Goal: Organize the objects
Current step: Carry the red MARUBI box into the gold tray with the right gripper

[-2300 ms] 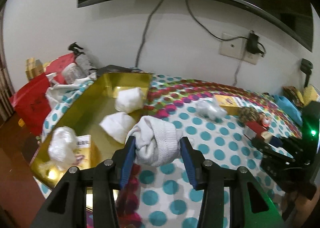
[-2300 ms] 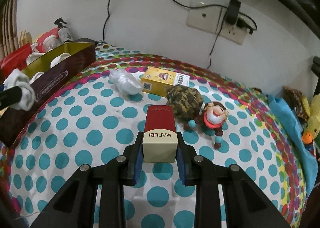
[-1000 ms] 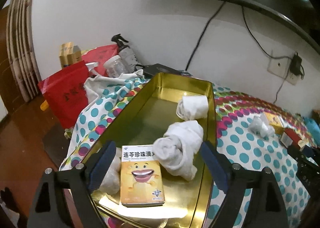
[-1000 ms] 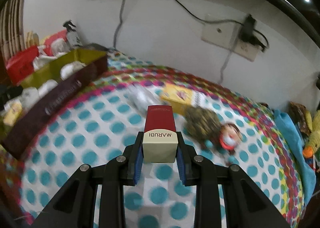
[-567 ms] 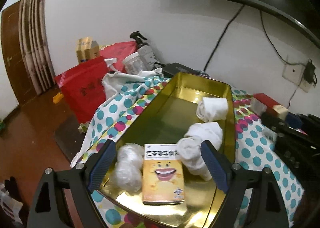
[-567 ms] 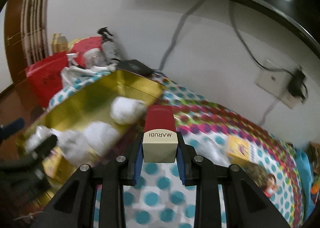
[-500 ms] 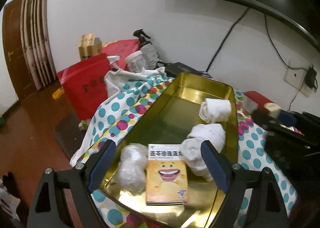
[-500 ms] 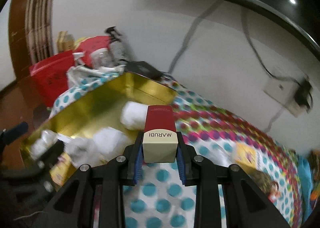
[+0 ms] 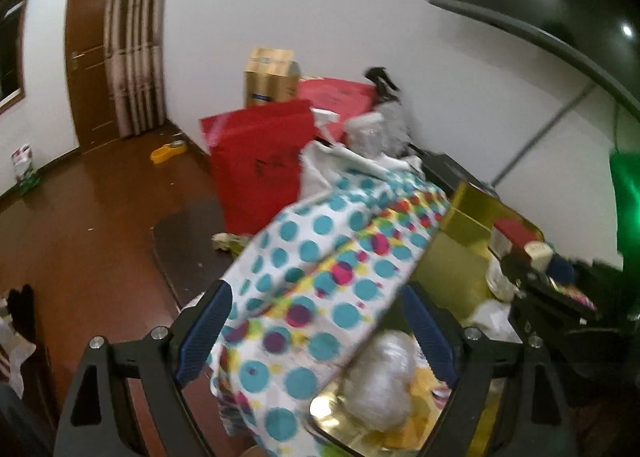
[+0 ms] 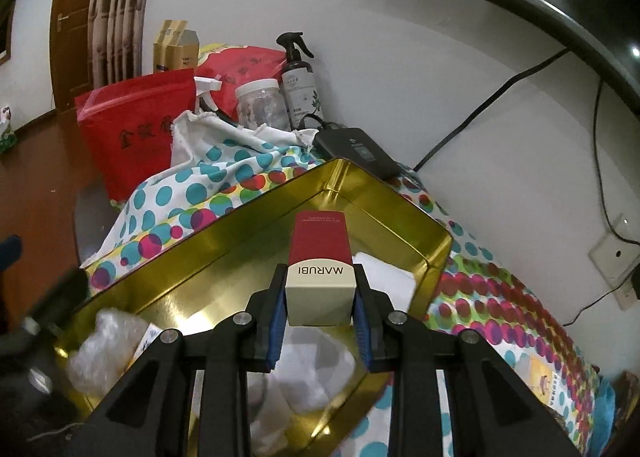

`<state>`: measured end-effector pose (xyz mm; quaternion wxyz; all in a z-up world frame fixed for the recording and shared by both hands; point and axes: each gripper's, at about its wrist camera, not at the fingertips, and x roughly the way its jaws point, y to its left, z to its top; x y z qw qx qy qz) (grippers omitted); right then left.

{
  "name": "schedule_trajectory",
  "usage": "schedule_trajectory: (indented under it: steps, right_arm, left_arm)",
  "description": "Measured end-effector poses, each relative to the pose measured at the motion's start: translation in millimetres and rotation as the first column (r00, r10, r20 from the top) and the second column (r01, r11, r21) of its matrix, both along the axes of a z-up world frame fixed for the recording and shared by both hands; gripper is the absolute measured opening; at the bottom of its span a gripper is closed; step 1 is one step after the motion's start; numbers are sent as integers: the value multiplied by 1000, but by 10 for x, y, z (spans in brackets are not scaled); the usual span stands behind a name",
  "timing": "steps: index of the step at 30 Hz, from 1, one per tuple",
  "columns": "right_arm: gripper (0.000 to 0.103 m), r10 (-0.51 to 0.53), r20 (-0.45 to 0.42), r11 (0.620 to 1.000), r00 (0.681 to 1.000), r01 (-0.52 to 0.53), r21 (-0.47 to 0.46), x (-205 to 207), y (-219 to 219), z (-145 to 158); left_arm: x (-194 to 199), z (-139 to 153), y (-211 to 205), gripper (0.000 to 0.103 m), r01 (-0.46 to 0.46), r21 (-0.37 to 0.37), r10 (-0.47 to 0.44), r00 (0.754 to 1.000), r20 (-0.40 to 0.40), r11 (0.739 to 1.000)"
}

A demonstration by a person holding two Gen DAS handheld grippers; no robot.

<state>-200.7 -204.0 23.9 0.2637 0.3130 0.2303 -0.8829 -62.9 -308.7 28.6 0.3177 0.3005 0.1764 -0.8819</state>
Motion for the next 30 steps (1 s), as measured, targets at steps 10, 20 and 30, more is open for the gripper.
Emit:
schedule_trajectory:
  steps: [10,20,30]
  right_arm:
    - [48,7,47,1000,999,-6,-5,-142,-77,-159]
    - [82,-149,-34,988,988,147,-55,-118,682,-100]
    - [88,-391,103,885,915,404,-232,-177,2357,-214]
  left_arm:
    - [-13,-53,-31,89,-2,2,2,1000,16,1000]
    - [-68,43,228,89,130,-16,-131,989,-70,991]
    - [-165,141,1159,89,363,-189,-380,923,-65,913]
